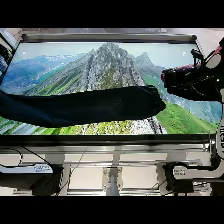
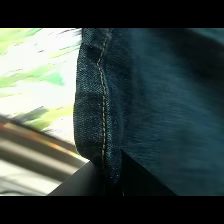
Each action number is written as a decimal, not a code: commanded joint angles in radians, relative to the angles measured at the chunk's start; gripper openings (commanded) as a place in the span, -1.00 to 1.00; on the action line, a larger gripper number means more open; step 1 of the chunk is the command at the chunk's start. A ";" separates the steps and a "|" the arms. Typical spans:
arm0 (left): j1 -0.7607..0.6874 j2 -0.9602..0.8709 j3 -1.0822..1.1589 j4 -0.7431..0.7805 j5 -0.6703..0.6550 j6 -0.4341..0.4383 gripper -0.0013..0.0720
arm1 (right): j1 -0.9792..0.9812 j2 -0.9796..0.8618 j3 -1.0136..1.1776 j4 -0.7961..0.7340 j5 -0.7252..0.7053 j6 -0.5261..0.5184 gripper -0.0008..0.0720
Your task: Fold the clothes and pants, and hang the long-sleeved shirts on hangers.
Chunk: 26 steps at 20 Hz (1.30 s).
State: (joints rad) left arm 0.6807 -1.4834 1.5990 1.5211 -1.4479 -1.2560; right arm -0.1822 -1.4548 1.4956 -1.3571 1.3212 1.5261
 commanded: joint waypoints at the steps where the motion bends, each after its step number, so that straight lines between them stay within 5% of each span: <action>1: -0.130 0.042 0.001 -0.089 -0.050 0.029 -0.91 | 0.023 0.000 0.000 -0.007 0.020 -0.003 0.06; 6: -0.453 0.043 0.001 -0.237 -0.096 0.030 -0.91 | 0.023 0.000 0.000 -0.008 0.030 -0.029 0.06; 13: -0.792 -0.002 0.001 -0.375 0.106 -0.083 -0.90 | 0.023 0.000 0.000 -0.009 0.060 -0.075 0.06; 18: -0.898 -0.106 0.000 -0.378 0.087 -0.159 -0.90 | 0.023 0.000 0.000 -0.009 0.084 -0.082 0.06; 23: -0.914 -0.188 -0.001 -0.382 -0.108 -0.158 -0.88 | 0.023 0.000 0.000 -0.009 0.090 -0.089 0.06; 24: -0.914 -0.191 -0.001 -0.382 -0.137 -0.158 -0.80 | 0.023 0.000 0.000 -0.009 0.090 -0.089 0.06; 26: -0.914 -0.190 -0.001 -0.402 -0.192 -0.157 0.31 | 0.023 0.000 0.000 -0.008 0.095 -0.089 0.06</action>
State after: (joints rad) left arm -0.2276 -1.6566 1.5986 1.1355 -1.5352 -1.4109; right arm -0.1604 -1.4548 1.4956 -1.3659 1.4090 1.4387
